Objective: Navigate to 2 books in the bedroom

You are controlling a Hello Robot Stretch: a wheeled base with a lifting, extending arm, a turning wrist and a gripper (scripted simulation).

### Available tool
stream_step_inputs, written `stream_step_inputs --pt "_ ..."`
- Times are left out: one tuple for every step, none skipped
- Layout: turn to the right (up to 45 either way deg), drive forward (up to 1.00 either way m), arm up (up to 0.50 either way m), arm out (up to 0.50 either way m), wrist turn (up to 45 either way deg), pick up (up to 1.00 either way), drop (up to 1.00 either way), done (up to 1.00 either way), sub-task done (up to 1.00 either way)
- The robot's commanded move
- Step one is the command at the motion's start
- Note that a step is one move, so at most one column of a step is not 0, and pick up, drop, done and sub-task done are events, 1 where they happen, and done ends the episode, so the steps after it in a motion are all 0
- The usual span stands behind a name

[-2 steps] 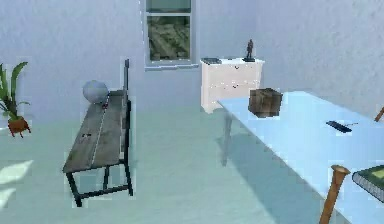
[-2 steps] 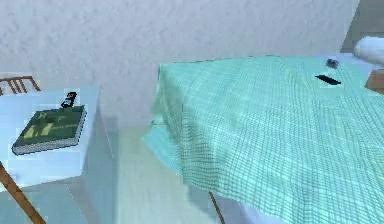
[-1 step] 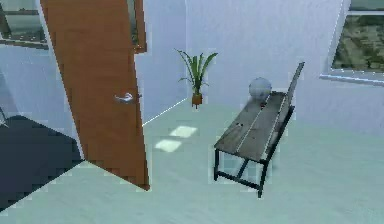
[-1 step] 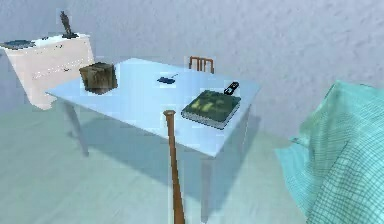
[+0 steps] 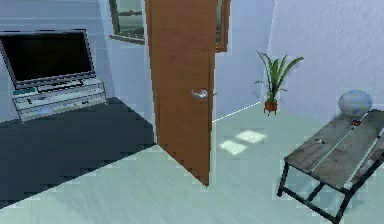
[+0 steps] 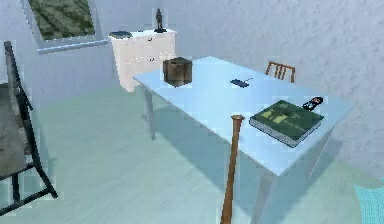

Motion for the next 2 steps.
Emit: stream_step_inputs --pt "0.0 0.3 0.0 0.0 0.0 0.0 0.0 0.0 0.0" --pt "45.0 0.0 0.0 0.0 0.0 0.0 0.0 0.0 0.0"
